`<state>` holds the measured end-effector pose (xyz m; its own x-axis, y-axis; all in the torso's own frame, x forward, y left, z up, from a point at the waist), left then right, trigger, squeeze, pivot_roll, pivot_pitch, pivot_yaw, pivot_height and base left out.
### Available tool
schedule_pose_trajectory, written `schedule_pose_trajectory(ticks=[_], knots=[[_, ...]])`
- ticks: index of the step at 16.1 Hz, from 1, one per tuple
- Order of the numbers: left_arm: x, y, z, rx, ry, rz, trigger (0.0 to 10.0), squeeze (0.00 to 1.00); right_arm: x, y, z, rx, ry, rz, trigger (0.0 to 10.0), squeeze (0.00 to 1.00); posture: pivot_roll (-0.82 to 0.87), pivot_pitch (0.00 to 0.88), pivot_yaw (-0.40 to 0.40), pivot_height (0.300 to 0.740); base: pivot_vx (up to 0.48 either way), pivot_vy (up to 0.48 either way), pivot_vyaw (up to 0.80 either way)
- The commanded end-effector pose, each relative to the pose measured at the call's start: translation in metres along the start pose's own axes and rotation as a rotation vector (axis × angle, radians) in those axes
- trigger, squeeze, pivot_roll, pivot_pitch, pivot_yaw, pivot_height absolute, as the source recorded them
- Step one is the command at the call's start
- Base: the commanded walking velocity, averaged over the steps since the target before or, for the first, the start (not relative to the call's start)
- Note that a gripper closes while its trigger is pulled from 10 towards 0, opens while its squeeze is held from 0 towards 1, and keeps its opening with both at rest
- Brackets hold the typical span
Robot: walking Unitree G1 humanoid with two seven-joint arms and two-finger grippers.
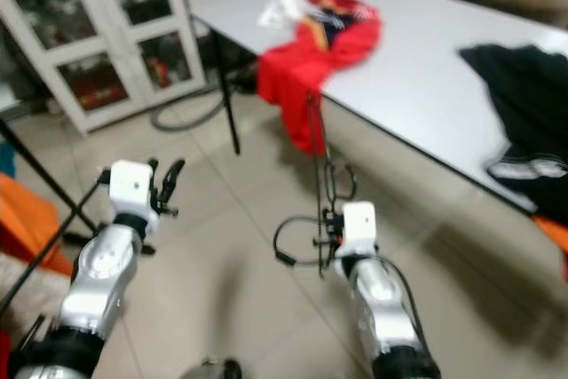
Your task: Hang hanger
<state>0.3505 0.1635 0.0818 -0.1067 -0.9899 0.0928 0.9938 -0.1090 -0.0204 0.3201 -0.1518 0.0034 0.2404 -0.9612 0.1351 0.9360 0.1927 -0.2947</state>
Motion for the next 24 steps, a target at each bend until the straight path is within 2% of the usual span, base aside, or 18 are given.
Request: schedule_pose_trajectory(ticks=[1, 3, 6, 8, 10, 13, 14, 16, 18, 20, 22, 24], knots=[[-0.002, -0.002, -0.007, -0.031, 0.0, 0.003, 10.0, 0.0, 0.001, -0.001, -0.001, 0.003, -0.018, -0.001, 0.0, 0.0, -0.07, 0.0, 0.094, 0.74, -0.326, -0.27, 0.0], [-0.003, -0.002, -0.008, -0.031, -0.013, 0.015, 10.0, 0.0, 0.001, -0.001, -0.002, -0.002, -0.028, 0.01, 0.0, 0.0, -0.07, 0.0, 0.09, 0.74, -0.326, -0.27, 0.0], [-0.004, -0.004, -0.011, -0.027, -0.087, 0.057, 10.0, 0.0, 0.001, 0.001, 0.002, 0.005, -0.058, 0.041, 0.0, 0.0, -0.06, 0.0, 0.054, 0.74, -0.16, 0.0, 0.78], [-0.001, -0.005, -0.013, -0.028, -0.097, 0.066, 10.0, 0.0, 0.003, 0.002, 0.004, 0.012, -0.069, 0.051, 0.0, 0.0, -0.05, 0.0, 0.041, 0.74, 0.0, 0.0, 0.75], [0.005, -0.011, -0.019, -0.034, -0.097, 0.063, 10.0, 0.0, 0.003, 0.001, 0.003, 0.009, -0.074, 0.093, 0.0, 0.0, -0.04, 0.0, 0.029, 0.74, 0.0, 0.0, 0.73], [0.005, -0.008, -0.021, -0.054, -0.063, 0.056, 10.0, 0.0, -0.006, 0.004, 0.013, 0.04, -0.08, 0.193, 0.0, 0.0, -0.04, 0.0, 0.018, 0.74, 0.0, 0.0, 0.66], [0.001, -0.007, -0.023, -0.068, -0.047, 0.065, 10.0, 0.0, -0.004, 0.007, 0.015, 0.04, -0.08, 0.194, 0.0, 0.0, -0.03, 0.0, 0.009, 0.74, 0.0, 0.0, 0.6], [-0.002, -0.008, -0.022, -0.059, -0.072, 0.087, 10.0, 0.0, 0.002, 0.008, 0.016, 0.042, -0.06, 0.181, 0.0, 0.0, -0.02, 0.0, -0.003, 0.74, 0.0, 0.0, 0.6], [0.003, -0.015, -0.03, -0.073, -0.067, 0.076, 10.0, 0.0, 0.008, 0.006, 0.014, 0.044, -0.003, 0.143, 0.0, 0.0, -0.03, 0.0, -0.004, 0.74, 0.0, 0.0, 0.6], [0.009, -0.015, -0.03, -0.072, -0.054, 0.063, 10.0, 0.0, 0.004, 0.006, 0.011, 0.041, 0.021, 0.151, 0.0, 0.0, -0.02, 0.0, 0.002, 0.74, 0.0, 0.0, 0.59], [0.014, -0.013, -0.027, -0.065, -0.05, 0.047, 10.0, 0.0, 0.001, 0.01, 0.014, 0.05, 0.005, 0.164, 0.0, 0.0, -0.02, 0.0, 0.009, 0.74, 0.0, 0.0, 0.57], [0.012, -0.012, -0.026, -0.065, -0.045, 0.044, 10.0, 0.0, -0.002, 0.011, 0.019, 0.067, -0.015, 0.176, 0.0, 0.0, -0.02, 0.0, 0.012, 0.74, 0.0, 0.0, 0.55]])
Point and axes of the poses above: a point about 5 cm out from each wrist's last joint towards the gripper, its own y axis pointing out of the wrist towards the gripper, its own z axis along the axis of the wrist's last joint, x = y × z, the point moved 5 cm from there along y, pointing out of the wrist towards the gripper, and after that the axes turned 14 degrees about -y, right-handed, at the moved point
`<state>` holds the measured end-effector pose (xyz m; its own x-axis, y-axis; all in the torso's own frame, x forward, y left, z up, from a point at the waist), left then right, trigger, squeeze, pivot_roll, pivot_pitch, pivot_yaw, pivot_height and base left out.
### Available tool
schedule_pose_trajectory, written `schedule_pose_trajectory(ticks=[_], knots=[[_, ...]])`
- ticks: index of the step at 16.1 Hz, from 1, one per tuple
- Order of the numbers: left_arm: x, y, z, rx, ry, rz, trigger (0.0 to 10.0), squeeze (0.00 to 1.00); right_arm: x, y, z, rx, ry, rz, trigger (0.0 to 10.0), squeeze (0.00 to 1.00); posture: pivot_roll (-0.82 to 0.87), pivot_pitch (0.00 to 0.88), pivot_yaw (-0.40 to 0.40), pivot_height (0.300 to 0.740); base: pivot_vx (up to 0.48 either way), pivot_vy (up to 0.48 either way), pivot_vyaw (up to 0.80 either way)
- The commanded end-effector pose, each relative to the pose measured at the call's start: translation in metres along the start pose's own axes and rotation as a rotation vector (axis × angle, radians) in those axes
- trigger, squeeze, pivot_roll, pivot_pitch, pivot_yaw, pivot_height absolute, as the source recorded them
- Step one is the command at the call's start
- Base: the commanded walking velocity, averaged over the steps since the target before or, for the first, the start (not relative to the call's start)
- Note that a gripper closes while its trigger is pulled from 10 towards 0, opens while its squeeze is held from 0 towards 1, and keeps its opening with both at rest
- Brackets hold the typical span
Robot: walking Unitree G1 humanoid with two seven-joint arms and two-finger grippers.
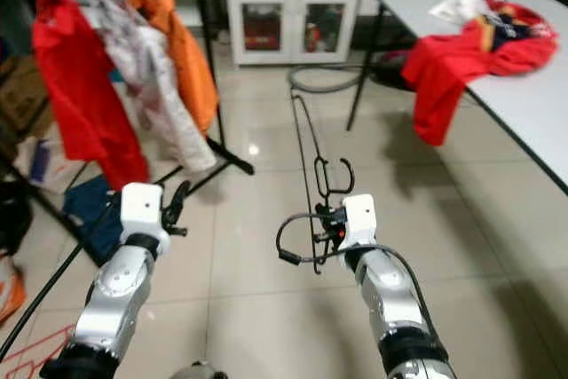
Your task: Hang hanger
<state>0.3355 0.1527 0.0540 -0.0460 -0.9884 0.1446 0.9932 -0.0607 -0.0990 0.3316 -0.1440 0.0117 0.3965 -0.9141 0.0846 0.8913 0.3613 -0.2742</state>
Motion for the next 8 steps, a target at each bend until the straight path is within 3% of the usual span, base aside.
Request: schedule_pose_trajectory(ticks=[1, 6, 8], knots=[[0.002, 0.001, 0.003, 0.008, 0.01, -0.012, 10.0, 0.0, 0.001, 0.001, 0.006, 0.024, -0.023, 0.008, 0.0, 0.0, -0.03, 0.0, 0.015, 0.74, 0.0, 0.0, 0.56], [0.009, 0.006, 0.003, 0.009, 0.015, -0.03, 10.0, 0.0, 0.008, -0.004, 0.001, 0.008, -0.043, 0.004, 0.0, 0.0, -0.05, 0.0, 0.011, 0.74, 0.0, 0.0, 0.5], [0.012, 0.008, 0.004, 0.005, -0.009, -0.028, 10.0, 0.0, 0.016, -0.005, 0.005, 0.019, -0.039, -0.022, 0.0, 0.0, -0.05, 0.0, 0.02, 0.74, 0.0, 0.0, 0.0]])
Point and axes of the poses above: a point about 5 cm out from each wrist's last joint towards the gripper, its own y axis pointing out of the wrist towards the gripper, its own z axis along the axis of the wrist's last joint, x = y × z, the point moved 5 cm from there along y, pointing out of the wrist towards the gripper, and after that the axes turned 14 degrees about -y, right-handed, at the moved point
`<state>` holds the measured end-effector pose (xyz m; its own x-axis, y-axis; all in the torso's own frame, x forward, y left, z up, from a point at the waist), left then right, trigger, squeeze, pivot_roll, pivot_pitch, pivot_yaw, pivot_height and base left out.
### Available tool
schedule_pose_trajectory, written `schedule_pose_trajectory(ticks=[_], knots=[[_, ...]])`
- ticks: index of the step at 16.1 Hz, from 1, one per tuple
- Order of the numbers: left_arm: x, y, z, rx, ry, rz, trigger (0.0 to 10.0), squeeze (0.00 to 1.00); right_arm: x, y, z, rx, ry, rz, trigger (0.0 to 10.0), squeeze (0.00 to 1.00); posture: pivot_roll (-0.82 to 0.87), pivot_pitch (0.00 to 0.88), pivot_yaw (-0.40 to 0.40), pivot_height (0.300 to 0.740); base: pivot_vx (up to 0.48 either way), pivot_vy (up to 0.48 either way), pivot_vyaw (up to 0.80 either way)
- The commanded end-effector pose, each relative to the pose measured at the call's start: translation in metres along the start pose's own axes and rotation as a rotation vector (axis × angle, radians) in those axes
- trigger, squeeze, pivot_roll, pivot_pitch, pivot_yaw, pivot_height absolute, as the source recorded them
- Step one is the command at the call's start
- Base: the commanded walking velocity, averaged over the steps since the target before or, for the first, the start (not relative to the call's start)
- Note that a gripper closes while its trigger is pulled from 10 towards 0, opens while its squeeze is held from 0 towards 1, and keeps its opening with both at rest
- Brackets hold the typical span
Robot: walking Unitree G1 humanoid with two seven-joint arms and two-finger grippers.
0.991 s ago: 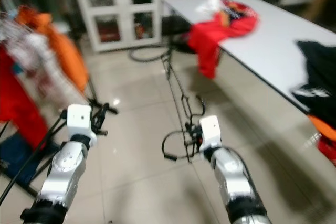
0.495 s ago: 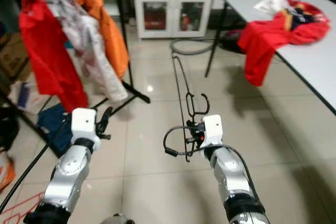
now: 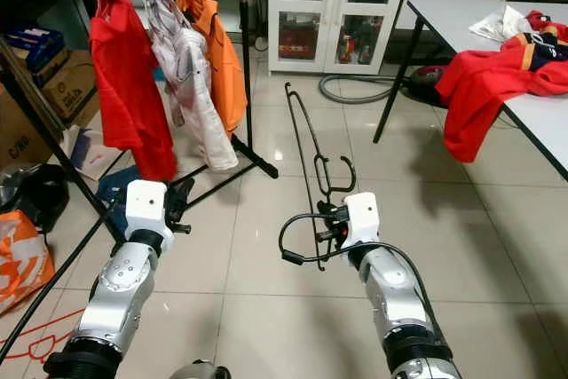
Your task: Hang hanger
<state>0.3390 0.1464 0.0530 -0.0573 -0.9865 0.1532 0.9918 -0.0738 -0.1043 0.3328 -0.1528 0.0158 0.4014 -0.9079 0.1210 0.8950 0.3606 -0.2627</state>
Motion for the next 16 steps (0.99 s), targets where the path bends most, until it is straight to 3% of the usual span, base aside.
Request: schedule_pose_trajectory(ticks=[1, 5, 9, 11, 13, 14, 16], knots=[[0.009, 0.003, 0.007, 0.022, 0.01, -0.032, 10.0, 0.0, 0.012, -0.002, 0.005, 0.022, 0.005, -0.043, 0.0, 0.0, -0.06, 0.0, 0.02, 0.74, 0.0, -0.341, 0.79], [0.004, 0.003, 0.008, 0.034, -0.007, -0.011, 10.0, 0.0, 0.01, -0.001, 0.008, 0.027, -0.007, -0.016, 0.0, 0.0, -0.05, 0.0, 0.014, 0.74, 0.0, -0.303, 0.77], [-0.014, 0.017, 0.03, 0.064, 0.069, -0.005, 10.0, 0.0, 0.006, 0.002, 0.009, 0.004, -0.102, 0.069, 0.0, 0.0, -0.04, 0.0, 0.003, 0.74, 0.0, 0.0, 0.74], [-0.009, 0.018, 0.04, 0.092, 0.113, -0.073, 10.0, 0.0, 0.001, 0.003, 0.012, 0.007, -0.122, 0.137, 0.0, 0.0, -0.04, 0.0, 0.003, 0.74, 0.0, 0.0, 0.71], [-0.006, 0.025, 0.065, 0.092, 0.217, -0.271, 10.0, 0.0, -0.009, -0.002, 0.015, -0.007, -0.239, 0.306, 0.0, 0.0, -0.03, 0.0, -0.011, 0.74, 0.0, 0.0, 0.65], [-0.012, 0.028, 0.074, 0.085, 0.219, -0.29, 10.0, 0.0, -0.008, -0.004, 0.016, -0.01, -0.259, 0.326, 0.0, 0.0, -0.03, 0.0, -0.013, 0.74, 0.0, 0.0, 0.63], [-0.016, 0.026, 0.098, 0.036, 0.356, -0.453, 10.0, 0.0, 0.001, -0.006, 0.02, -0.027, -0.337, 0.356, 0.0, 0.0, -0.03, 0.0, -0.012, 0.74, 0.0, 0.0, 0.28]])
Point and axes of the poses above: a point about 5 cm out from each wrist's last joint towards the gripper, its own y axis pointing out of the wrist towards the gripper, its own z axis along the axis of the wrist's last joint, x = y × z, the point moved 5 cm from there along y, pointing out of the wrist towards the gripper, and after that the axes turned 14 degrees about -y, right-handed, at the moved point
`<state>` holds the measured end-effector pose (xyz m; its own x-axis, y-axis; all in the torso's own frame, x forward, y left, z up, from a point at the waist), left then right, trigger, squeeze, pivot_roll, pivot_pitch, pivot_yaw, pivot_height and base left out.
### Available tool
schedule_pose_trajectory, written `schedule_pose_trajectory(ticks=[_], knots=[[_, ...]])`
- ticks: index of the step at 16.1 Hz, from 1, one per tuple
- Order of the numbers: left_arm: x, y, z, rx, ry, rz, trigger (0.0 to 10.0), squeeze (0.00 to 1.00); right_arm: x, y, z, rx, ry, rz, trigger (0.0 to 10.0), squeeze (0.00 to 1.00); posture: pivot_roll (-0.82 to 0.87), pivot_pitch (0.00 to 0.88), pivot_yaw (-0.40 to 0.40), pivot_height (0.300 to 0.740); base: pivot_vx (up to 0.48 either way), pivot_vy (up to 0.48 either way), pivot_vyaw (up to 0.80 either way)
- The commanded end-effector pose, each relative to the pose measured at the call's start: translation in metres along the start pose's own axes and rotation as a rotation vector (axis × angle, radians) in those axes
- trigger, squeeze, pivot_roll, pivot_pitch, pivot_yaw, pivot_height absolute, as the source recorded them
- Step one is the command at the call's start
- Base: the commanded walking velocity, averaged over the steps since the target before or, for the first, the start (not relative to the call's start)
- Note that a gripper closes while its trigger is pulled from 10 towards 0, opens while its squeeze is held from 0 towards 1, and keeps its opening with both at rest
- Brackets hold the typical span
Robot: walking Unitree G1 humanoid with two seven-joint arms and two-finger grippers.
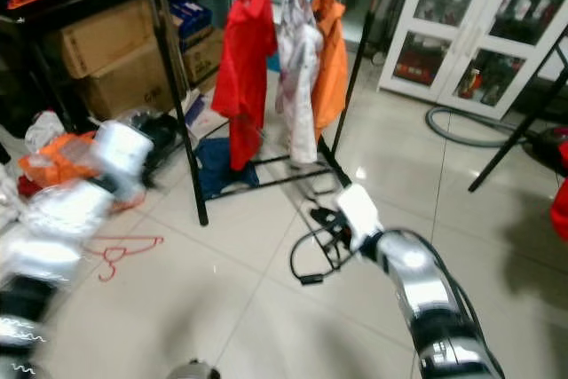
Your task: Hang hanger
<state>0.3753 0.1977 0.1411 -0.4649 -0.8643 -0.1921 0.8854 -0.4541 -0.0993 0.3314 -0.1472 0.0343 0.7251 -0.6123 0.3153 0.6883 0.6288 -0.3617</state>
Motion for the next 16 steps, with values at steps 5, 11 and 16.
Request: schedule_pose_trajectory(ticks=[5, 11, 16], knots=[[0.01, -0.012, 0.045, -0.073, 0.233, -0.359, 10.0, 0.64, 0.027, -0.007, -0.002, -0.068, -0.244, -0.11, 0.0, 0.0, -0.04, 0.0, 0.001, 0.74, 0.0, 0.0, 0.0], [0.012, -0.024, 0.073, -0.076, 0.283, -0.545, 10.0, 1.0, 0.021, -0.006, -0.009, -0.091, -0.344, -0.101, 0.0, 0.0, -0.04, 0.0, 0.022, 0.74, 0.0, 0.0, 0.0], [0.018, -0.025, 0.077, -0.11, 0.143, -0.737, 10.0, 0.0, 0.005, -0.005, 0.009, 0.016, -0.273, 0.083, 0.0, 0.0, -0.04, 0.0, 0.028, 0.74, 0.0, 0.0, 0.0]])
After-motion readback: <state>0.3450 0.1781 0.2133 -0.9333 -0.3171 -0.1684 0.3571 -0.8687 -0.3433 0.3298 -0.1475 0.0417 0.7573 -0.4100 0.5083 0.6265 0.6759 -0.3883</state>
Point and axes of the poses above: a point about 5 cm out from each wrist's last joint towards the gripper, its own y axis pointing out of the wrist towards the gripper, its own z axis along the axis of the wrist's last joint, x = y × z, the point moved 5 cm from there along y, pointing out of the wrist towards the gripper, and after that the axes turned 14 degrees about -y, right-handed, at the moved point
